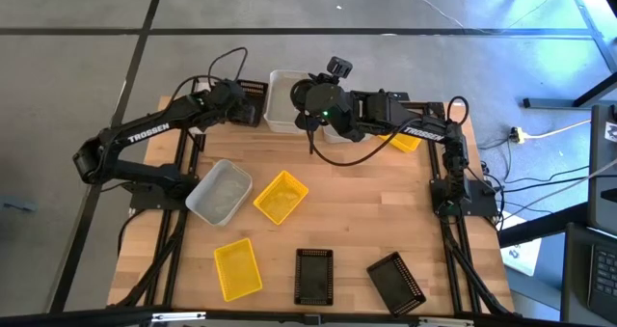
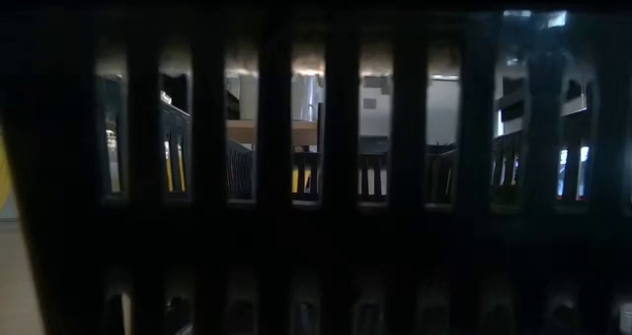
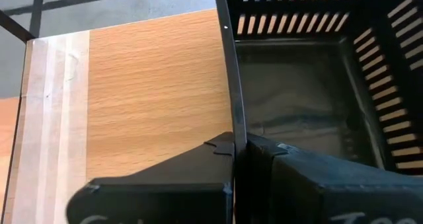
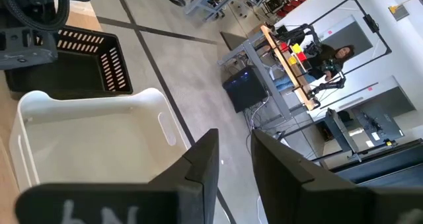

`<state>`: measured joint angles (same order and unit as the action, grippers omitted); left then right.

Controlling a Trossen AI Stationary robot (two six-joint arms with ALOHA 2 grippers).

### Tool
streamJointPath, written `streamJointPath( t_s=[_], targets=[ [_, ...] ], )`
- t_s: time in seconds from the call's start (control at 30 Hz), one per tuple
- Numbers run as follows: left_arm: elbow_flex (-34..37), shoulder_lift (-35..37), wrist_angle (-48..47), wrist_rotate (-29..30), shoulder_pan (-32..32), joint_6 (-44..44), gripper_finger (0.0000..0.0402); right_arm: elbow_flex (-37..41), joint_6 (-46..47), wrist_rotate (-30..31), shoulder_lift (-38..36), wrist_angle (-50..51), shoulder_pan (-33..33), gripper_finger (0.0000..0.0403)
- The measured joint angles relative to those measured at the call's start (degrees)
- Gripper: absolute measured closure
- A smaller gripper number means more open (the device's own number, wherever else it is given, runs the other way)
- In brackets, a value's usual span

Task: Stack baskets on shelf by color
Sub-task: Put the top black bin on the shelf

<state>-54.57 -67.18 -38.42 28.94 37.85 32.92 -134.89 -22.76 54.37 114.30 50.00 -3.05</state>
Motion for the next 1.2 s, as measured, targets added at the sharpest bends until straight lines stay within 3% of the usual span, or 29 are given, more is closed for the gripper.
streamJointPath(
  t_s=[0.6,0.93,1.2],
  targets=[
    [0.02,-0.01,0.69,-0.02,0.0,2.63,0.0401,0.0,0.0,0.0,0.0,0.0,0.0,0.0311],
    [0.13,-1.96,0.76,-3.26,-0.18,5.52,0.036,0.0,0.02,0.0,0.0,0.0,0.0,0.0311],
    [0.13,0.26,1.57,-2.67,-0.7,5.51,0.0358,0.0,0.2,0.0,0.0,0.0,0.0,0.0311]
  ],
)
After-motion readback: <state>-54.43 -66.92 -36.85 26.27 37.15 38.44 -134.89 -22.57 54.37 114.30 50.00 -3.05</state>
